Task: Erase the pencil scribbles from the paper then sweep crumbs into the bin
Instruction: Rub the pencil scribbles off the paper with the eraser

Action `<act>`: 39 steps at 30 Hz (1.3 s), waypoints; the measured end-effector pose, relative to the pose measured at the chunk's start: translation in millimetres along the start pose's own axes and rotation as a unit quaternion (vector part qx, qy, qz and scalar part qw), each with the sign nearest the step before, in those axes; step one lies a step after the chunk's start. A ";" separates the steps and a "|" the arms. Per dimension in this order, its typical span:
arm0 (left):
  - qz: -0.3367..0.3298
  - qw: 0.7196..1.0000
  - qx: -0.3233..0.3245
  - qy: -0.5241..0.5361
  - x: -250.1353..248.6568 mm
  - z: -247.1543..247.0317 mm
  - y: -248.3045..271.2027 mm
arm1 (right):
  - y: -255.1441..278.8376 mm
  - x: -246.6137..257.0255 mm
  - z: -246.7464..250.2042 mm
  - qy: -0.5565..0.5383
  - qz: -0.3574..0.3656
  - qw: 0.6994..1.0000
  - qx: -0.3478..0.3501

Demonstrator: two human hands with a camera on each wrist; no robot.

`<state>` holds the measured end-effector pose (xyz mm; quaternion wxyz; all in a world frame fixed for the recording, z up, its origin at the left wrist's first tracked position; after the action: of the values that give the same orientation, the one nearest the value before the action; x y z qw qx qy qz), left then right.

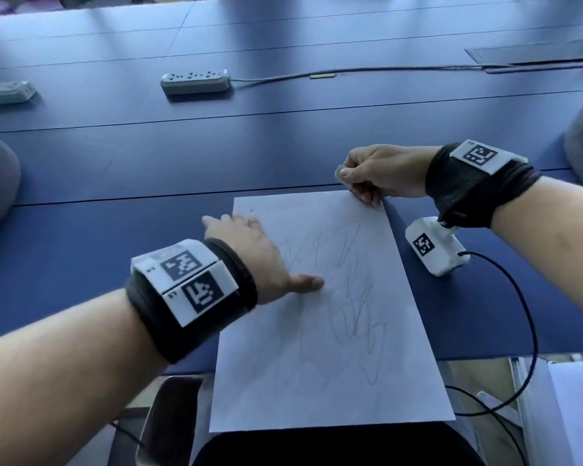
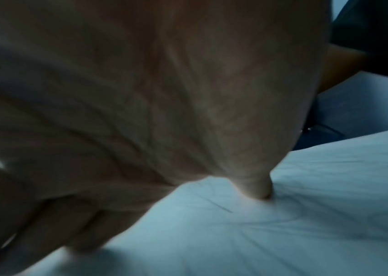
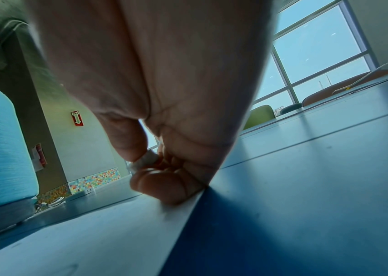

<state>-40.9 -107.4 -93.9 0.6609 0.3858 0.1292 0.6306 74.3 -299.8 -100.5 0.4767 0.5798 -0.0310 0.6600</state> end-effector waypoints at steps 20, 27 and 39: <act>-0.039 0.998 -0.021 -0.033 -38.2 55.7 -25.8 | 2.2 4.7 -1.3 -0.046 -0.014 0.999 -0.006; -0.161 0.985 -0.038 0.046 -43.2 26.6 -29.0 | 1.7 4.7 -1.3 -0.051 -0.017 0.999 0.005; -0.107 0.994 0.004 0.001 41.0 -30.0 -8.1 | 1.5 5.2 -1.7 -0.028 -0.013 1.000 0.000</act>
<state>-47.7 -58.0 -106.5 0.7230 0.3718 0.1732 0.5559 72.7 -296.5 -96.2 0.4841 0.5981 -0.0370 0.6376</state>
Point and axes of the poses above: each hand's wrist, its own y-axis away from the middle knuckle, its own z-axis out of the back of the hand, x = y × z, the point moved 1 cm from there along -y, towards the middle knuckle, and after that the axes turned 14 degrees about x, right-handed, at the moved point
